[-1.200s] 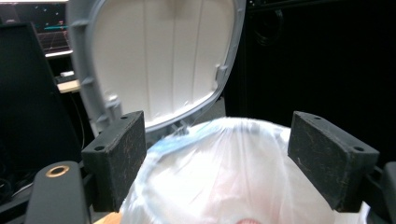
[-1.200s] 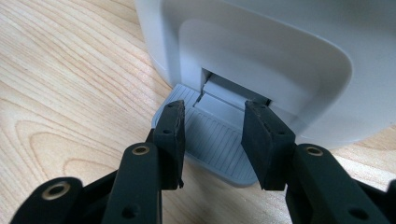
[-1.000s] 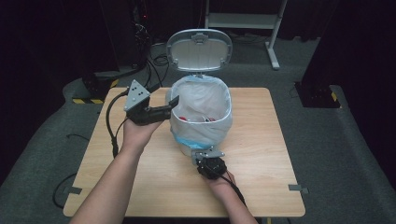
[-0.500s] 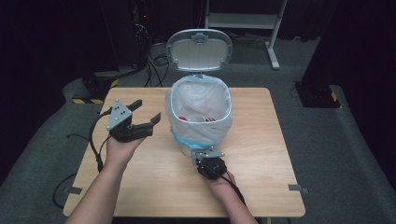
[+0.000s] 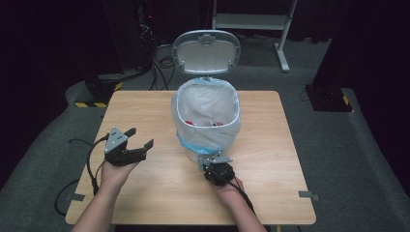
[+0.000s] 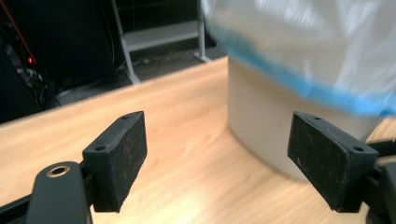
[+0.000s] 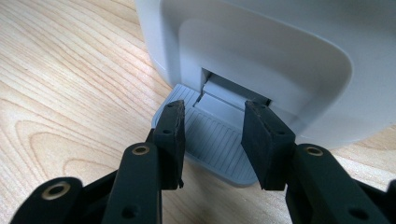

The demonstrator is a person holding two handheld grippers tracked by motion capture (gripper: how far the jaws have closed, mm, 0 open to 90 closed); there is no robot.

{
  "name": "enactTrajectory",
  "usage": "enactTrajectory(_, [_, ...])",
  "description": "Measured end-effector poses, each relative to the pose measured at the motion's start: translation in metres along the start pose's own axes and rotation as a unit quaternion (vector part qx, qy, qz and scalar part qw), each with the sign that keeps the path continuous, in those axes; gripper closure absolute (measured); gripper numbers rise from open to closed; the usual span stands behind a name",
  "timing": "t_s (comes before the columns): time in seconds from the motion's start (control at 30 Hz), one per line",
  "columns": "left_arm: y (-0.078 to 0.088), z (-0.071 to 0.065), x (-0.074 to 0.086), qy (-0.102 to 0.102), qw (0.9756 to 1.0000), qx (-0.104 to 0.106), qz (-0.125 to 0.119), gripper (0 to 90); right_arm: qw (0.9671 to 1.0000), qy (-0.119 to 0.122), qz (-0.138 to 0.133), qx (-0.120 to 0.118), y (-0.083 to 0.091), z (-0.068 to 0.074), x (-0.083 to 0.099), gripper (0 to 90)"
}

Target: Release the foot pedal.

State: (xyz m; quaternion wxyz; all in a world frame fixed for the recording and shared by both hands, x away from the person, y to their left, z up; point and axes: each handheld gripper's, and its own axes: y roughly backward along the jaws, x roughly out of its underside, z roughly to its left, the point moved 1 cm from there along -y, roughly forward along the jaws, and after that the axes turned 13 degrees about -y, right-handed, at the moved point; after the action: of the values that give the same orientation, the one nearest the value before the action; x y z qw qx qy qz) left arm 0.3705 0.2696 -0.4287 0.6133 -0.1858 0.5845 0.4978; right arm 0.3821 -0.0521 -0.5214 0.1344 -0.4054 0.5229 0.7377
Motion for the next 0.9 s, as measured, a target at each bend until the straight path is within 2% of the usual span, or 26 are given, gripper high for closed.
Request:
enactTrajectory(0.1, [0.001, 0.000, 0.020, 0.008, 0.9998, 0.004, 0.020, 19.9, 1.0000, -0.001, -0.001, 0.001, 0.000, 0.000, 0.000, 59.5])
enactTrajectory(0.23, [0.004, 0.001, 0.044, 0.008, 0.9986, 0.014, 0.051, 19.8, 1.0000, -0.001, -0.002, 0.002, 0.000, 0.001, 0.000, 59.5])
enactTrajectory(0.27, [0.005, 0.001, 0.051, 0.013, 0.9979, 0.018, 0.060, 19.5, 1.0000, 0.000, -0.002, 0.002, 0.000, 0.001, 0.000, 59.5])
enactTrajectory(0.3, [0.004, -0.001, 0.057, 0.033, 0.9978, 0.016, 0.055, 19.3, 1.0000, 0.002, -0.001, 0.003, 0.000, 0.000, 0.000, 59.5])
enactTrajectory(0.33, [0.005, 0.000, 0.064, 0.033, 0.9973, 0.017, 0.064, 19.2, 1.0000, 0.001, -0.001, 0.003, 0.000, 0.000, 0.000, 59.5])
enactTrajectory(0.37, [0.006, 0.000, 0.070, 0.032, 0.9963, 0.019, 0.078, 19.2, 1.0000, 0.002, -0.001, 0.004, 0.000, 0.000, 0.001, 59.5])
enactTrajectory(0.4, [0.008, 0.003, 0.077, 0.020, 0.9939, 0.029, 0.104, 19.2, 1.0000, 0.002, -0.001, 0.004, 0.000, 0.000, 0.001, 59.5])
enactTrajectory(0.47, [0.009, 0.003, 0.089, 0.028, 0.9910, 0.030, 0.128, 19.1, 1.0000, 0.002, -0.001, 0.003, 0.000, 0.000, 0.001, 59.5])
enactTrajectory(0.57, [0.010, 0.002, 0.106, 0.024, 0.9867, 0.028, 0.158, 19.1, 1.0000, 0.001, -0.002, 0.004, 0.000, 0.001, 0.001, 59.5])
enactTrajectory(0.7, [0.011, -0.004, 0.118, 0.018, 0.9837, 0.028, 0.176, 17.7, 1.0000, -0.001, -0.002, 0.004, 0.000, 0.001, 0.001, 59.6])
enactTrajectory(0.77, [0.011, -0.007, 0.120, 0.010, 0.9831, 0.029, 0.180, 17.2, 1.0000, -0.002, -0.003, 0.005, 0.001, 0.002, 0.001, 59.5])
enactTrajectory(0.83, [0.011, -0.010, 0.119, -0.008, 0.9833, 0.024, 0.180, 17.0, 1.0000, 0.000, -0.004, 0.006, 0.001, 0.002, 0.002, 59.5])
enactTrajectory(0.9, [0.011, -0.011, 0.119, -0.001, 0.9833, 0.026, 0.180, 17.3, 1.0000, -0.002, -0.004, 0.007, 0.001, 0.002, 0.002, 59.5])
